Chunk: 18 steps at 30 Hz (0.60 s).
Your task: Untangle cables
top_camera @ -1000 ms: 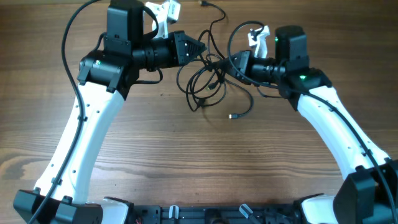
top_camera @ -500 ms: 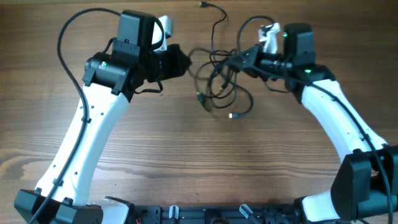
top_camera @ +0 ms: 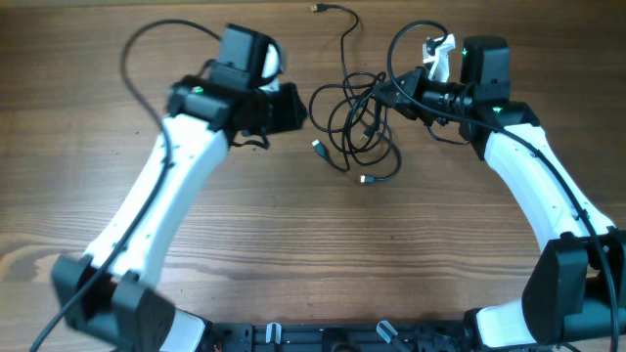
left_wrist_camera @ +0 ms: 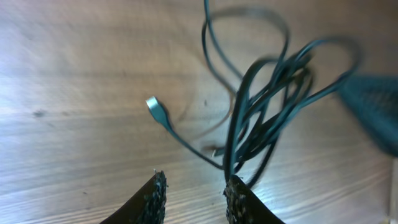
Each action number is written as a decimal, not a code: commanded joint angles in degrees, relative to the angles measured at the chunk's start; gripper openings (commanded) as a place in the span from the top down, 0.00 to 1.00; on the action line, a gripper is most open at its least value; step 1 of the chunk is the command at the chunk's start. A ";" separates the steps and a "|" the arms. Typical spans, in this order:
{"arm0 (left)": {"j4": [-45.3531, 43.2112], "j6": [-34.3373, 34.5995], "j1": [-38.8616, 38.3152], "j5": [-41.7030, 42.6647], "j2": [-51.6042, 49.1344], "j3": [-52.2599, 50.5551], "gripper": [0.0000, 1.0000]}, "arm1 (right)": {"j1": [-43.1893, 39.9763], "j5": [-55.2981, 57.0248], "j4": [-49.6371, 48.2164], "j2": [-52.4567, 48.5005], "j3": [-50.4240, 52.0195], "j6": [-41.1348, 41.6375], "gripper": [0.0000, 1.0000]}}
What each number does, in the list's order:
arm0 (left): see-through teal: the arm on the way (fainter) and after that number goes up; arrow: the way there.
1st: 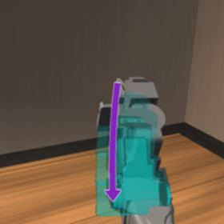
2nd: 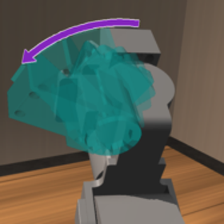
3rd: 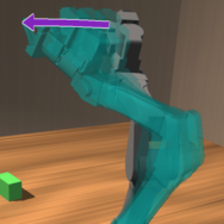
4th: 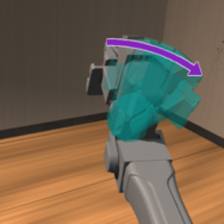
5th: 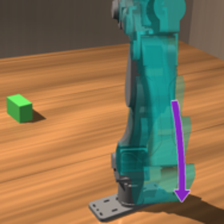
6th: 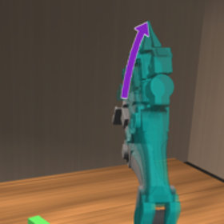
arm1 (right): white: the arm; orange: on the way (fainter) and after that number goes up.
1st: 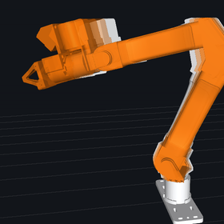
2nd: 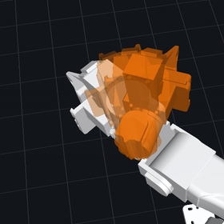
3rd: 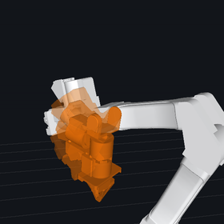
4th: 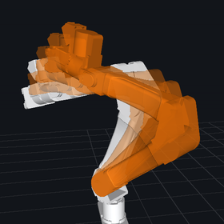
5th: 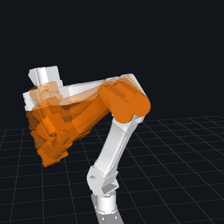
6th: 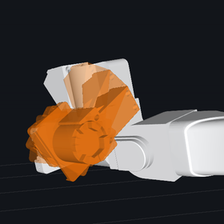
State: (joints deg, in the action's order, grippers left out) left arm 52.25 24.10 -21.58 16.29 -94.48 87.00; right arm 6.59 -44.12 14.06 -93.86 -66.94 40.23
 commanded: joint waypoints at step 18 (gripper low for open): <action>-27.23 -3.37 -12.63 13.62 -5.51 0.02 0.68 | 0.17 -1.36 0.13 -0.22 -0.17 -1.25 0.96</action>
State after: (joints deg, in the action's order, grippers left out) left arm 24.77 23.33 -29.06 28.60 -99.55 85.89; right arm 6.59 -44.12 14.50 -93.86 -66.92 40.23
